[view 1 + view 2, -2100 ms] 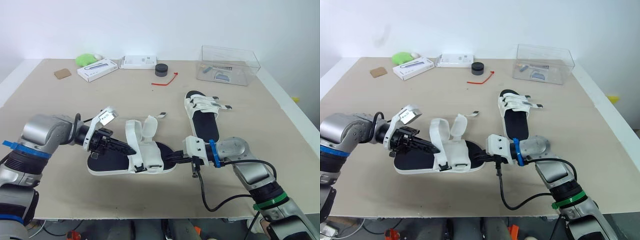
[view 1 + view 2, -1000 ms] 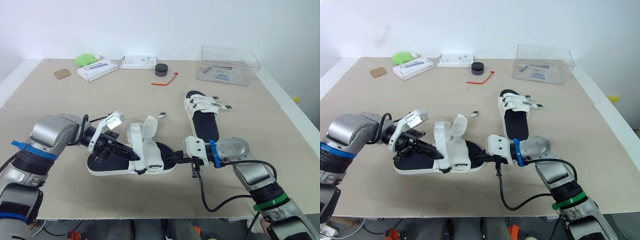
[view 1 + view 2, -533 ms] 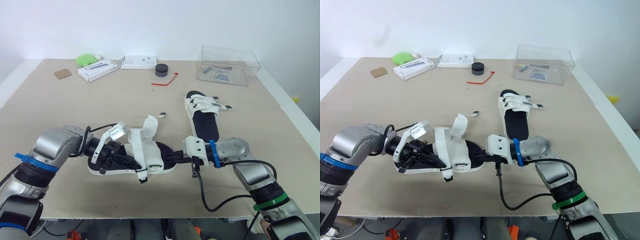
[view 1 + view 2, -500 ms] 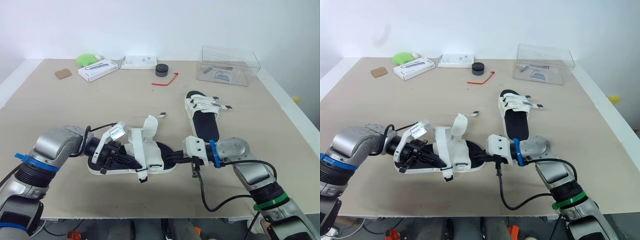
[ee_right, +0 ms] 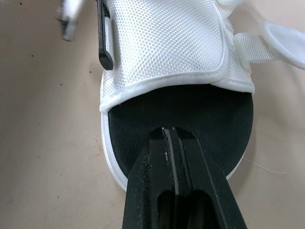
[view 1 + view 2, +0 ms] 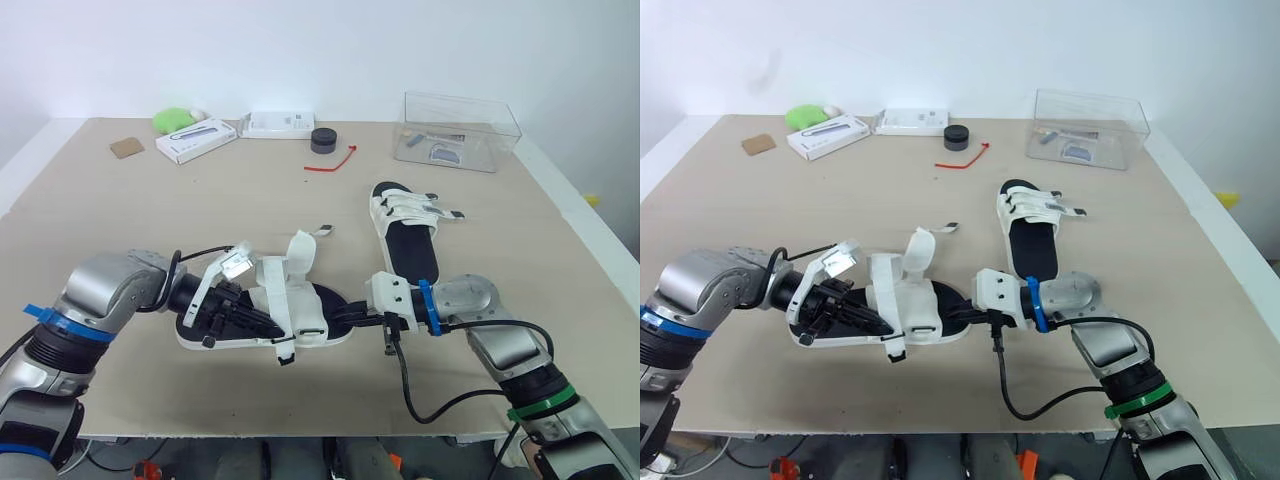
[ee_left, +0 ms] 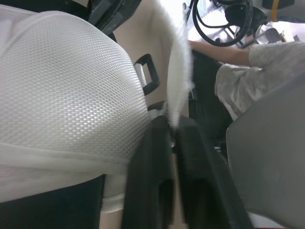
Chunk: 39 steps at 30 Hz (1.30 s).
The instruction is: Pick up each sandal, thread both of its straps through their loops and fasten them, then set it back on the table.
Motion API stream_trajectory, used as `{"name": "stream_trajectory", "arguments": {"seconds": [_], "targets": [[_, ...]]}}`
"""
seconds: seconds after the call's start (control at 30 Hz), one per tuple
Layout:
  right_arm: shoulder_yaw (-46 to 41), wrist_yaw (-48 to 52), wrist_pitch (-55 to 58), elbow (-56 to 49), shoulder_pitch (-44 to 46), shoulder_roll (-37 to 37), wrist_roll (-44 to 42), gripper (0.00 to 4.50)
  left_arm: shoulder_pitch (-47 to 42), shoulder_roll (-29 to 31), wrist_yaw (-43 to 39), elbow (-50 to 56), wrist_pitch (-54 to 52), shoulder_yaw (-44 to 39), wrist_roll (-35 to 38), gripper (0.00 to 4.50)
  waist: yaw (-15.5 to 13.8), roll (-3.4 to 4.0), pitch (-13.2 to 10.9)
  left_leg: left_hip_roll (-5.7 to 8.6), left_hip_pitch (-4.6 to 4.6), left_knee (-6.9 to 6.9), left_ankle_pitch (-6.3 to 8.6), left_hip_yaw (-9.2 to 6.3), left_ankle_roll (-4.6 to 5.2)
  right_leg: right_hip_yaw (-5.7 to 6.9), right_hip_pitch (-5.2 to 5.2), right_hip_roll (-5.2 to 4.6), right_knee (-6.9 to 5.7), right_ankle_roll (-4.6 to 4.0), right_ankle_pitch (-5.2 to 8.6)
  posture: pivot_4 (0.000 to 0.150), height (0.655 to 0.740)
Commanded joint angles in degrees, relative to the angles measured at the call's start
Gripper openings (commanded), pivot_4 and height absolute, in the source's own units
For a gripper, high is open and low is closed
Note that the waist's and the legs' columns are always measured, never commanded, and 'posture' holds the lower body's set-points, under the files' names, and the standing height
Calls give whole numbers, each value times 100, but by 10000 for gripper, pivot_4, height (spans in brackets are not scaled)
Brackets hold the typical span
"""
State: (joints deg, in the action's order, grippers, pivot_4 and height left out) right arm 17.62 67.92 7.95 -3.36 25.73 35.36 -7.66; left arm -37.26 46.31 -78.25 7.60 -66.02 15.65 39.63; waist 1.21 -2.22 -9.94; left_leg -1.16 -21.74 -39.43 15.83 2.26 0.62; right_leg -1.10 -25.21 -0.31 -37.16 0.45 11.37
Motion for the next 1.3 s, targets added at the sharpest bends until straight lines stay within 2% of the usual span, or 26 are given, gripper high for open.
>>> {"name": "stream_trajectory", "arguments": {"seconds": [0.03,0.17,0.23,0.47,0.6,0.67,0.73,0.8,0.93,1.1,1.3], "targets": [[35,59,-35,47,47,17,44,0,-26,111,-26,204,121,-121,74,19756,0,0,0,0,0,0,0,0,0,0,0,-1,0,0,0,1500,7400],[42,81,-57,77,59,14,52,0,-39,289,-174,288,159,-268,224,39864,0,0,0,0,1,-1,-1,0,0,0,1,0,-1,0,-2,1500,7400],[44,93,-59,79,60,15,53,0,-92,441,-231,286,193,-459,311,44419,0,0,0,0,2,-1,-1,0,0,0,1,0,-2,-1,-2,1500,7400],[35,148,-86,94,53,55,44,0,-203,1104,-410,183,-609,-1431,1183,44419,2,0,-1,-2,1,1,-1,0,0,2,-3,3,-2,-2,1,1500,7400],[34,198,-126,139,59,79,42,0,662,1577,-418,830,-1459,-2136,2182,44419,26,2,-1,-3,1,2,5,6,5,-2,-5,0,-2,2,8,1500,7400],[27,217,-150,150,50,91,40,0,966,1639,-298,1075,-1585,-2301,2442,44419,15,0,-1,-3,2,4,8,6,4,-1,-4,-7,-3,5,16,1500,7400],[40,241,-177,201,85,75,46,0,2314,1275,233,1928,-1238,-2609,2403,44419,11,8,5,-4,1,2,8,-2,2,0,-1,-8,-3,4,18,1500,7400],[51,246,-178,222,107,65,44,0,3164,718,962,2392,-776,-2768,2173,44419,21,38,12,-3,16,7,17,15,-11,-10,2,-37,-3,0,20,1500,7400],[65,274,-187,200,90,70,37,0,3733,-53,1887,2732,282,-2501,1352,44419,-29,-28,19,-6,17,0,8,-18,-28,10,12,-36,-13,-22,14,1500,7400],[66,295,-200,205,90,89,34,0,4106,-305,2216,2785,1409,-2008,491,44419,-21,-21,17,-9,36,3,-16,-10,-29,6,21,-25,-12,-50,8,1500,7400],[63,307,-184,176,88,94,32,0,4250,-608,2465,2654,2207,-1704,10,44419,-18,-22,17,-11,36,4,-19,-3,-27,2,20,-6,-12,-48,5,1500,7400]]}}
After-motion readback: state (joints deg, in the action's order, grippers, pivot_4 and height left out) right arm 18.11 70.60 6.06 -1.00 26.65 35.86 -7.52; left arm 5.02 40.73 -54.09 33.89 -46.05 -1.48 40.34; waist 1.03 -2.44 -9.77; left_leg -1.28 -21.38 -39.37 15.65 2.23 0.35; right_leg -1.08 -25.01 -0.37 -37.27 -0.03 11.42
